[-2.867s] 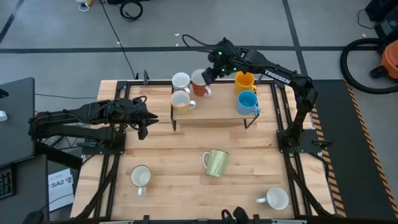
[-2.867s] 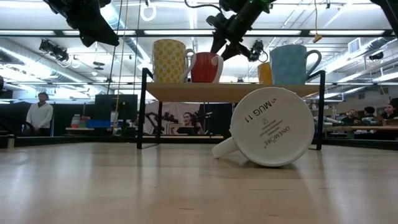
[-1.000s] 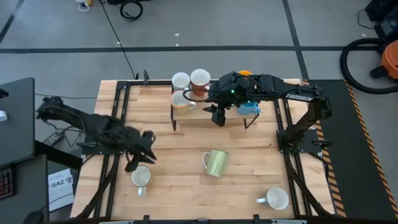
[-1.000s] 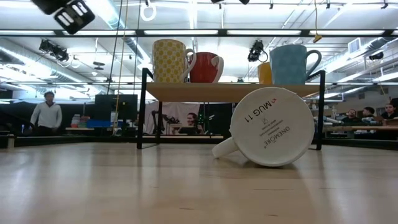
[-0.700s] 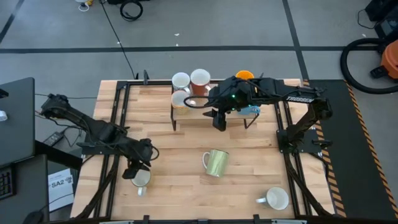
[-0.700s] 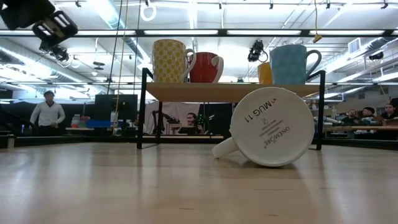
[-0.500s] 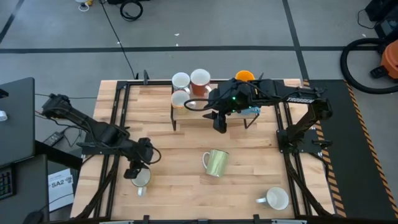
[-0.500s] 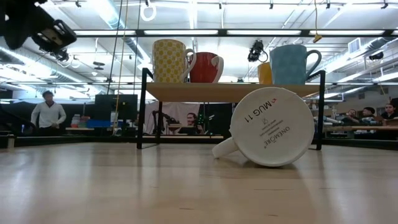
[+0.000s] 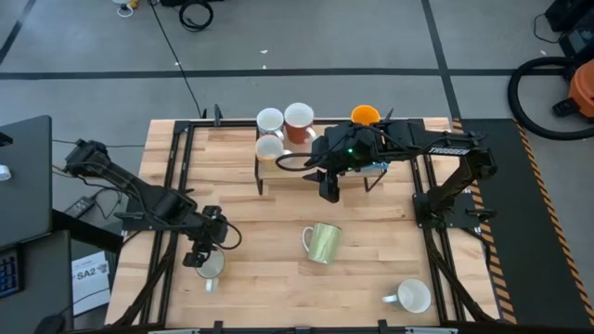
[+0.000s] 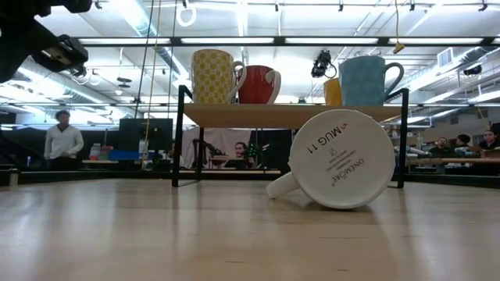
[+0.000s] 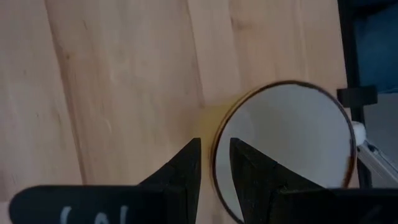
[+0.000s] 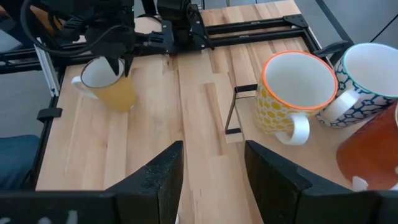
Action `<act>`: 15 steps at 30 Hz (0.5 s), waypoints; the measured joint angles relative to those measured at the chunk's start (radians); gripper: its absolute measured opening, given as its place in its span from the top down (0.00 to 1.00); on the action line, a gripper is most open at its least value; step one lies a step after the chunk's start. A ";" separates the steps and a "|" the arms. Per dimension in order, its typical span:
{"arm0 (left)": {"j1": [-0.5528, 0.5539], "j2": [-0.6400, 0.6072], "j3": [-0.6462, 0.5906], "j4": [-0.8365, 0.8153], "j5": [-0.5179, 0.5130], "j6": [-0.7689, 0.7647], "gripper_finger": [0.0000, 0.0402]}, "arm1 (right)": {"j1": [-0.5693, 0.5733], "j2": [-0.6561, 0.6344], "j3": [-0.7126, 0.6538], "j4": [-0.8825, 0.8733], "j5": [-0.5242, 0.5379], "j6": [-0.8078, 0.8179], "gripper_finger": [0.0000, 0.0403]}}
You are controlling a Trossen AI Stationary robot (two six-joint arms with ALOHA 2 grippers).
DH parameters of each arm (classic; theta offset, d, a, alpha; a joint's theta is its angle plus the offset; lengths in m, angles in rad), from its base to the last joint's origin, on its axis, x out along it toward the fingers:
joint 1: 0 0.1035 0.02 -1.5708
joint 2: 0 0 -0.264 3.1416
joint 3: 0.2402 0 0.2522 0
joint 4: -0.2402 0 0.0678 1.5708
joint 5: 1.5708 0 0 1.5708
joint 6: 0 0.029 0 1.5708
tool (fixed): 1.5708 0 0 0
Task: Place coffee mugs
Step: Put the yellow mug on the shelf
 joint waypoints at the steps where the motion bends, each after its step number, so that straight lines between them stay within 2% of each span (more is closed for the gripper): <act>1: -0.003 0.008 0.000 0.003 0.000 0.000 0.77 | 0.000 0.000 0.000 0.000 0.000 0.006 0.57; 10: -0.025 0.110 -0.003 0.003 0.000 -0.020 0.78 | 0.000 0.000 0.000 -0.021 0.000 0.022 0.57; 15: -0.022 0.155 -0.003 0.007 -0.005 -0.079 0.86 | 0.000 0.000 0.000 -0.022 0.000 0.022 0.57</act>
